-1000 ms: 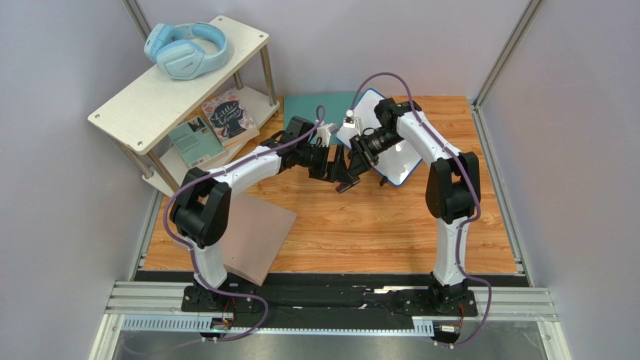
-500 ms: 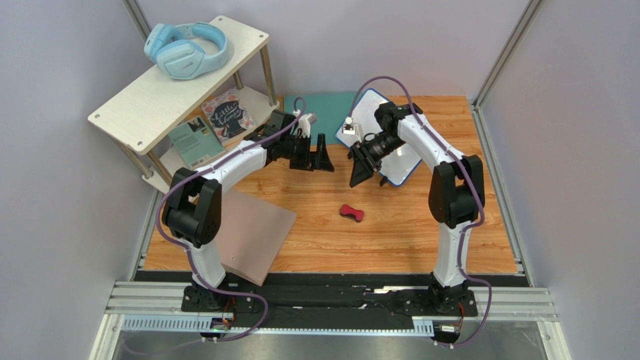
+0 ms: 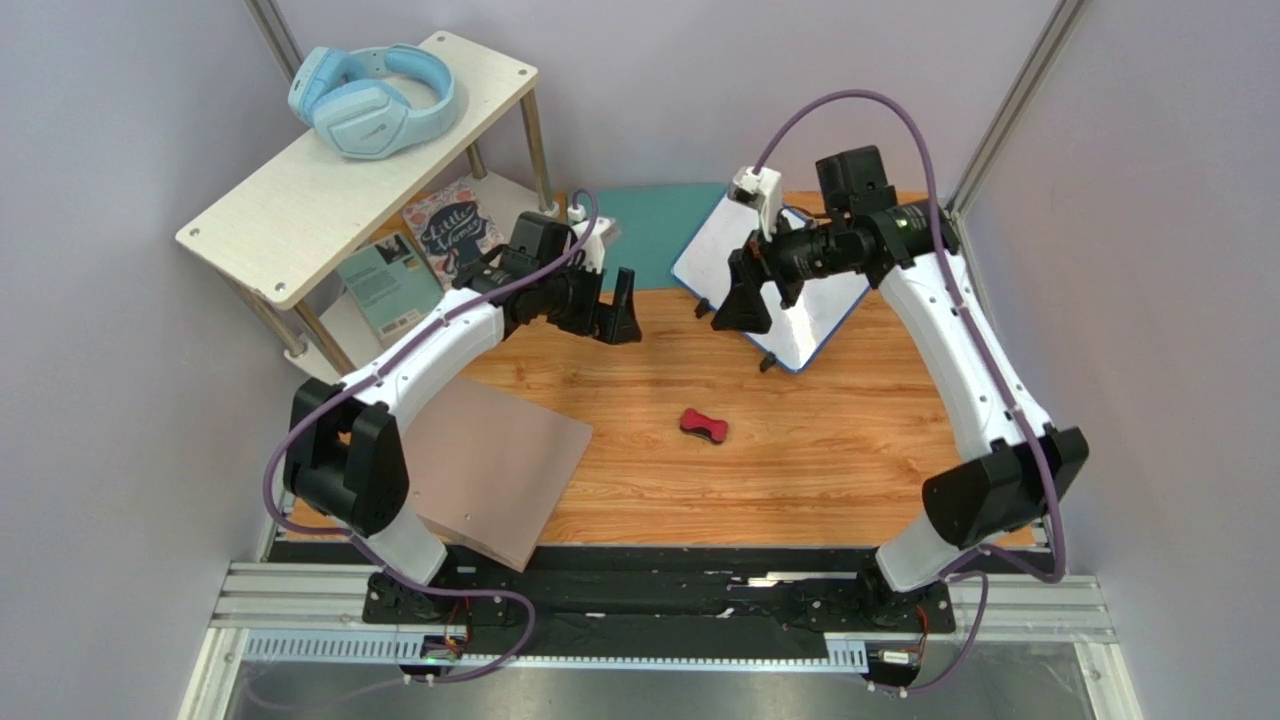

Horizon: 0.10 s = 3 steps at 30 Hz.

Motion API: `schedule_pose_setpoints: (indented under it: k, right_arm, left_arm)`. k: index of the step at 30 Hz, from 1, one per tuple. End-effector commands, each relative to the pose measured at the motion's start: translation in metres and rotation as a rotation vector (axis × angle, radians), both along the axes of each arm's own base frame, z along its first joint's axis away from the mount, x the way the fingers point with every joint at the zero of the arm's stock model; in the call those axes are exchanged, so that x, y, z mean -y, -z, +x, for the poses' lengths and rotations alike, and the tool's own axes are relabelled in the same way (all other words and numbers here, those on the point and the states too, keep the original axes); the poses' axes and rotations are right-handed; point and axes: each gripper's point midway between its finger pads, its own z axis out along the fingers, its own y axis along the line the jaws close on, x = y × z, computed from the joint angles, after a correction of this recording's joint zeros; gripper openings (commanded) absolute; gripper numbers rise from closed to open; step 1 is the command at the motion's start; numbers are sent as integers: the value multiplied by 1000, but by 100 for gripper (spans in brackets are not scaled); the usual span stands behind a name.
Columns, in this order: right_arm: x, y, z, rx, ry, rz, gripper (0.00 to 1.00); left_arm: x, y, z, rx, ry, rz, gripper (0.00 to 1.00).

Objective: Erase the whiteboard

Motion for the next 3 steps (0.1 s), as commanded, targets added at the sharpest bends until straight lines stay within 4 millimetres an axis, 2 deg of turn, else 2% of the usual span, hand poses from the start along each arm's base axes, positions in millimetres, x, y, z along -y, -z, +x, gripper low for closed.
schedule_pose_setpoints:
  k: [1, 3]
  right_arm:
    - [15, -24, 9, 87, 132, 2, 100]
    - [24, -26, 5, 106, 182, -9, 100]
  left_arm:
    - [-6, -10, -11, 56, 46, -11, 99]
    - [-8, -10, -9, 64, 17, -16, 99]
